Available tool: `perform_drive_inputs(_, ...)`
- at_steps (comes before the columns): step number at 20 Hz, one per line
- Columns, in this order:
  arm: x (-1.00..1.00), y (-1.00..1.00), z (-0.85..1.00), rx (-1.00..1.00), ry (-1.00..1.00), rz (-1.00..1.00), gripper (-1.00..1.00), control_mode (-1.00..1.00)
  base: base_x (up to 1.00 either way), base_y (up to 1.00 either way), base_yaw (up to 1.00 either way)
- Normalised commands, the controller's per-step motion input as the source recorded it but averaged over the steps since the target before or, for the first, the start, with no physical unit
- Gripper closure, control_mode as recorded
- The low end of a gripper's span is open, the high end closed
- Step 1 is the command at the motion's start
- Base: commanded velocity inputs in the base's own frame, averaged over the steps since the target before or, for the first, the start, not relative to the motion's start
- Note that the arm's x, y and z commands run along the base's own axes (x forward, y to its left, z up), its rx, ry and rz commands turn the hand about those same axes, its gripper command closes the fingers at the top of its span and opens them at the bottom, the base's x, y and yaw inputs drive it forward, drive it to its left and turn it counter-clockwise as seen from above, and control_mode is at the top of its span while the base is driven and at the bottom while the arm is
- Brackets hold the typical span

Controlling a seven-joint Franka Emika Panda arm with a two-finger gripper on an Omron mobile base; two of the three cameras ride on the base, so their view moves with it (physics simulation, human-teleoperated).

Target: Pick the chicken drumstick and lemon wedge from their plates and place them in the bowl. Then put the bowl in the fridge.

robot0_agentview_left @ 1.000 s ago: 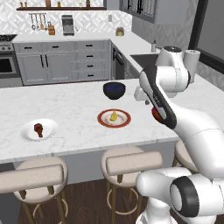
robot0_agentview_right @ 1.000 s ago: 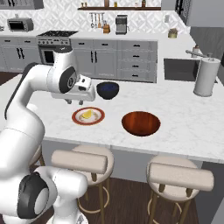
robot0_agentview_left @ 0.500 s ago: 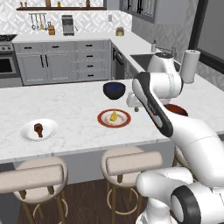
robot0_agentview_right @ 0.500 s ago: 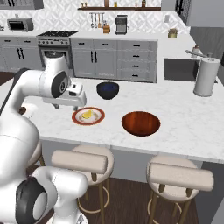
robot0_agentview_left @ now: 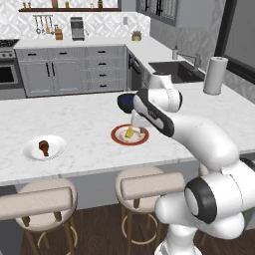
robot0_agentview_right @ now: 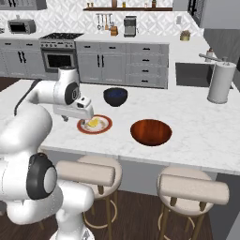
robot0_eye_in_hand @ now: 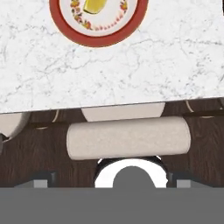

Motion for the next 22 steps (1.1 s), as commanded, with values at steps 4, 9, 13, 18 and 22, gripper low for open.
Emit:
perform_drive_inputs(4, 0.85, 0.00, -0.43, 0.00, 0.17, 0.00, -1.00, -1.00, 0.00, 0.00, 0.00)
perform_drive_inputs(9, 0.86, 0.01, -0.15, 0.00, 0.12, 0.00, -1.00, -1.00, 0.00, 0.00, 0.00)
perform_drive_inputs(13, 0.69, 0.04, -0.27, -0.01, 0.08, 0.00, -1.00, -1.00, 0.00, 0.00, 0.00)
perform_drive_inputs(18, 0.35, 0.15, -0.44, -0.03, 0.00, 0.00, -1.00, -1.00, 0.00, 0.00, 0.00)
perform_drive_inputs(22, 0.47, 0.11, -0.48, -0.02, 0.03, 0.00, -1.00, -1.00, 0.00, 0.00, 0.00)
